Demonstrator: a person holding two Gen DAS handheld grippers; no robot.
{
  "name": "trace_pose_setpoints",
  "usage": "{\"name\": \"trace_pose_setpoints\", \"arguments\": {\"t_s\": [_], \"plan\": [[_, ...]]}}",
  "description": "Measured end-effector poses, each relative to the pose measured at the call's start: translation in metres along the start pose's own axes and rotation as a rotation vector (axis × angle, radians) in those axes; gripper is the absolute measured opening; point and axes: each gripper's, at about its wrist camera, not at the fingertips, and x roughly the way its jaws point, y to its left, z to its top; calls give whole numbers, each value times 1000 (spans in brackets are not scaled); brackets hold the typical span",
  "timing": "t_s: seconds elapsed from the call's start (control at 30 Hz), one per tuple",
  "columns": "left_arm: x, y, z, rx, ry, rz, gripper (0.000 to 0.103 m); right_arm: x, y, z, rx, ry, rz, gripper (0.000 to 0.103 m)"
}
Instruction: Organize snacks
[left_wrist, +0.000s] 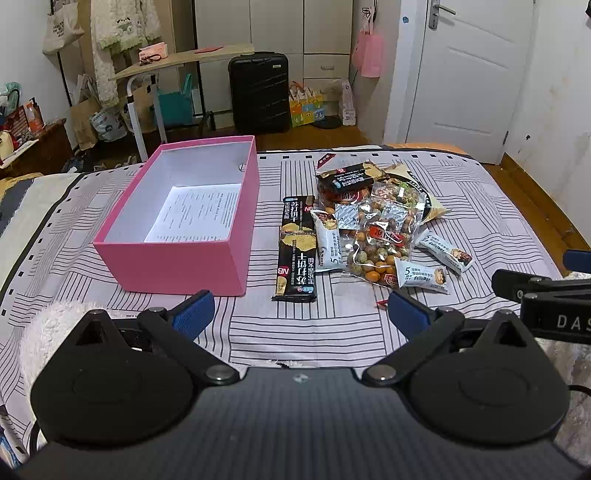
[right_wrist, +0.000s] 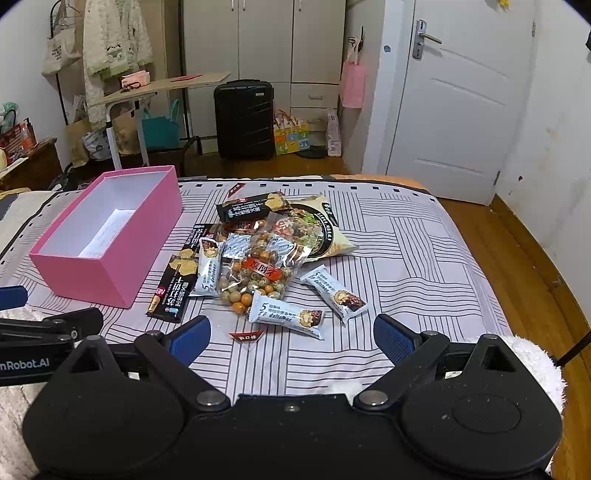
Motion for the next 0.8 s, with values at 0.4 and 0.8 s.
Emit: {"name": "trace_pose_setpoints", "arguments": {"t_s": [0.4,0.8], "plan": [[-1,-1,-2,7,-20,-3,103,-3,-2,-4,25,-61,-8,103],[5,0,-7,-23,-21,-34,103,0,-3,-4,27,-68,-11,103]]}}
